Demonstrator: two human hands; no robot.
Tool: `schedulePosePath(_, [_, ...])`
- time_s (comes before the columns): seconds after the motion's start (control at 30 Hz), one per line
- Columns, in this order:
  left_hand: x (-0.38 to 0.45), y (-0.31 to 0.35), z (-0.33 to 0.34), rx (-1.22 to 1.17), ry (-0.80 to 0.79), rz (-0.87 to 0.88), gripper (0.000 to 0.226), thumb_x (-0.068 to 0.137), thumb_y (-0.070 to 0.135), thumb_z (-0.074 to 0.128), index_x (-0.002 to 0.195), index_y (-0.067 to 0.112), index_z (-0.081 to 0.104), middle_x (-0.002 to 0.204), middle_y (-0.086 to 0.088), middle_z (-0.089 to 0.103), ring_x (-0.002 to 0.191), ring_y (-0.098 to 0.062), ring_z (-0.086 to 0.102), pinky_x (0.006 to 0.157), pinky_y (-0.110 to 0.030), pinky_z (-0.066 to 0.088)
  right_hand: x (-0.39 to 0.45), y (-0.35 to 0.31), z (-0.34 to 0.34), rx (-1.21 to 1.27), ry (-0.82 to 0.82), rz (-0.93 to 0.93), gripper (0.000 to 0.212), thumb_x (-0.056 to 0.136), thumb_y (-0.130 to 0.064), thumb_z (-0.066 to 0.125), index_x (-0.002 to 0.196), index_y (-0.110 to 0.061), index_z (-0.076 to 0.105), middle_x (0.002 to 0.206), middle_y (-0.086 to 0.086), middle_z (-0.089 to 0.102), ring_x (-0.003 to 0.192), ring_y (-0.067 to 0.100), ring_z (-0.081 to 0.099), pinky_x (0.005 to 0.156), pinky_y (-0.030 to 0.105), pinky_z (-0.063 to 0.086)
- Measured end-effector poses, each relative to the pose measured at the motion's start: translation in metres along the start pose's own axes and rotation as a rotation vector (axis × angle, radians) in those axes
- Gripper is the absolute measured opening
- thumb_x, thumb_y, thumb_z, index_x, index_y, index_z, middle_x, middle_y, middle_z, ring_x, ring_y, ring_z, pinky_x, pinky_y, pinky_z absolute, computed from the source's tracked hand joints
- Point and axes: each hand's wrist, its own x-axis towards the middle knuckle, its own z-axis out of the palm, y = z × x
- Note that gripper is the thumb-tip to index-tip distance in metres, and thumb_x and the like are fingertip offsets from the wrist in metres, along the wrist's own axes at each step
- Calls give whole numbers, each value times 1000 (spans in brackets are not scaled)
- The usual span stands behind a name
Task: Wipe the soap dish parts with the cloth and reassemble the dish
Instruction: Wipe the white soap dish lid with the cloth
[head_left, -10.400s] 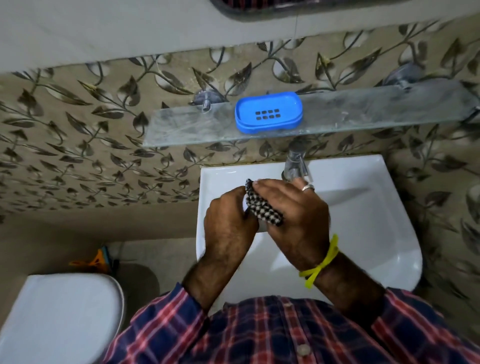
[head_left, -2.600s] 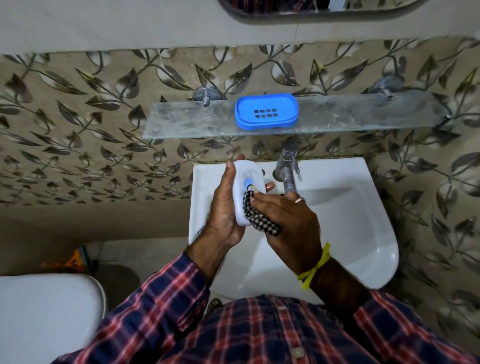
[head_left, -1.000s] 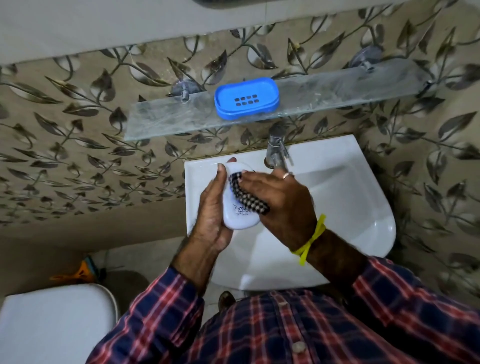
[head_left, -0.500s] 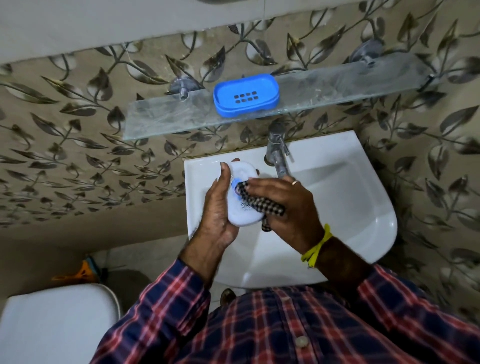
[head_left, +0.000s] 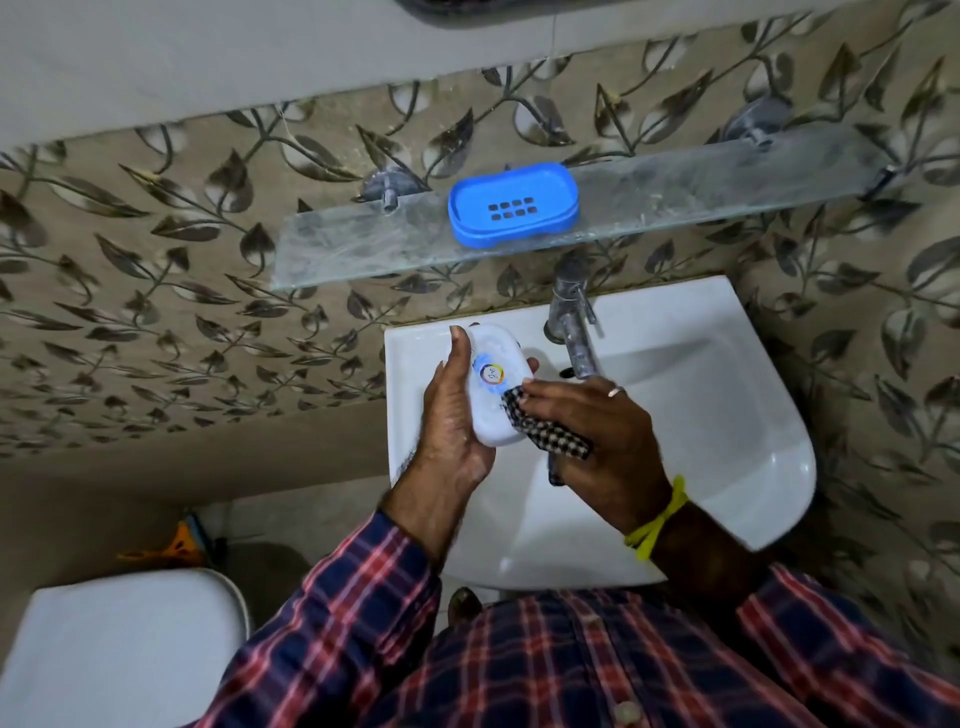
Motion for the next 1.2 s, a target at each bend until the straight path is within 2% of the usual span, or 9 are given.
schedulePosePath(0.2, [-10,9,3,14,-106,-64,74,89,59,50,139,5,52,114,-12,64,101,-27,66,84,-39,58,-7,0,-2,77,71,-13,50,60,18,76,104,-6,76,120,6,72,107,21,69,86,41,53])
schedulePosePath(0.4, [-19,-16,-5,79,-216,-120,64,85,51,66,128,4,62,133,-17,62,125,-32,57,118,-48,35,42,6,3,77,185,223,37,71,11,71,101,-9,79,104,4,77,99,13,72,93,31,55])
schedulePosePath(0.5, [-16,-16,-5,170,-197,-31,76,79,55,75,132,2,60,135,-21,61,127,-38,57,109,-53,44,48,11,-3,109,208,232,31,73,9,70,99,-6,78,100,6,77,95,15,72,89,32,56])
schedulePosePath(0.6, [-13,-8,1,28,-201,-39,48,81,51,71,106,9,72,104,-12,74,96,-25,72,85,-37,58,24,0,2,128,186,218,42,68,15,65,103,-5,77,107,7,76,103,14,71,97,28,53])
schedulePosePath(0.67, [-9,-5,0,27,-105,1,45,86,52,65,106,12,71,93,-7,74,82,-21,72,76,-35,59,5,-8,12,156,157,217,50,63,18,66,105,-6,77,111,6,75,106,15,70,98,31,53])
schedulePosePath(0.8, [-8,-7,-2,34,129,162,68,87,48,64,139,5,55,129,-16,64,103,-28,67,91,-43,55,-10,-8,25,168,106,231,54,61,14,68,107,-13,77,114,-3,73,106,11,69,93,34,55])
schedulePosePath(1.0, [-7,-19,-20,91,271,237,51,86,45,72,119,7,66,108,-14,71,91,-27,71,79,-41,60,-10,-15,14,159,-167,41,37,72,-7,56,102,-12,79,114,2,75,107,8,69,95,19,41])
schedulePosePath(1.1, [-5,-23,-41,156,347,270,62,70,43,86,122,15,68,120,-14,71,108,-34,69,94,-56,55,-14,-5,5,165,-210,123,40,68,-5,55,99,-14,79,111,4,75,100,-2,64,90,14,44])
schedulePosePath(1.2, [-14,-22,-52,362,415,380,45,86,26,75,126,16,58,111,-8,67,93,-22,68,72,-28,61,-18,9,0,184,24,404,35,70,6,76,94,-19,80,101,2,63,90,-4,64,80,11,49])
